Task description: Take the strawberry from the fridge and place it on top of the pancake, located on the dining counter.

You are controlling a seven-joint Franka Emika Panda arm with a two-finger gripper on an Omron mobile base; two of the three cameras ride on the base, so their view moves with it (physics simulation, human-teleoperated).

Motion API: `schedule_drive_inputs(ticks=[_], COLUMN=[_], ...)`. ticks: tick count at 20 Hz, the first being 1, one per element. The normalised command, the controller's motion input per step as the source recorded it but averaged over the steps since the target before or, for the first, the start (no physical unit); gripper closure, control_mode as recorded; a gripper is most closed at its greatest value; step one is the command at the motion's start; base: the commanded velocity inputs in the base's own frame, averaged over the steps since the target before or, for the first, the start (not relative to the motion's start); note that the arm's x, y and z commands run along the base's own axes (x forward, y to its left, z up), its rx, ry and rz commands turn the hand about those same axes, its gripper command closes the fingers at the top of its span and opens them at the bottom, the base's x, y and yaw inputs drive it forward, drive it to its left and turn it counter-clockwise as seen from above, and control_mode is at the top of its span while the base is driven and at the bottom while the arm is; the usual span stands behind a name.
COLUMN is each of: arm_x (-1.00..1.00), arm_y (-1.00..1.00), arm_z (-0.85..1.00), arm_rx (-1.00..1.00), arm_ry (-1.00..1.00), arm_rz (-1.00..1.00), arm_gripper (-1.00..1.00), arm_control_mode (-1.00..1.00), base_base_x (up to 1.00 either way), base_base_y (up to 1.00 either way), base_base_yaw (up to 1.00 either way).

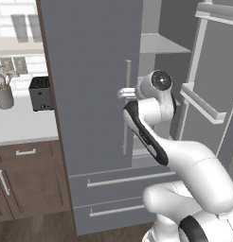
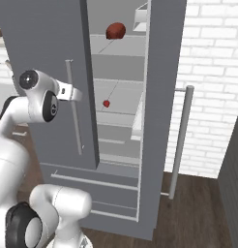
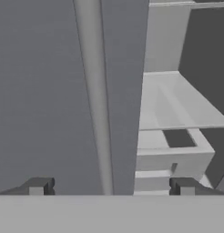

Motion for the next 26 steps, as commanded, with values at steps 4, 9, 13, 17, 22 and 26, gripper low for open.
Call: schedule_drive_inputs(ticks=[4, 9, 13, 17, 22, 26], arm_x=[0.46, 0.48, 0.42, 0.52, 0.51, 0.54], arm_y=[0.03, 0.2, 0.09, 0.0, 0.0, 0.0], arm_z=[-0.02, 0.05, 0.0, -0.1, -0.11, -0.15], arm_rx=[0.0, -0.01, -0.01, 0.0, 0.0, 0.0], arm_ry=[-0.04, 0.09, 0.01, 0.0, 0.0, 0.0], arm_rz=[0.0, 0.0, 0.0, 0.0, 0.0, 0.0], arm_gripper=[-1.0, -1.0, -1.0, -1.0, -1.0, -1.0], arm_control_mode=[-1.0, -1.0, -1.0, -1.0, -1.0, -1.0], base_base_x=[0.0, 0.0, 0.0, 0.0, 0.0, 0.0], base_base_y=[0.0, 0.0, 0.0, 0.0, 0.0, 0.0], base_base_yaw=[0.0, 0.0, 0.0, 0.0, 0.0, 0.0])
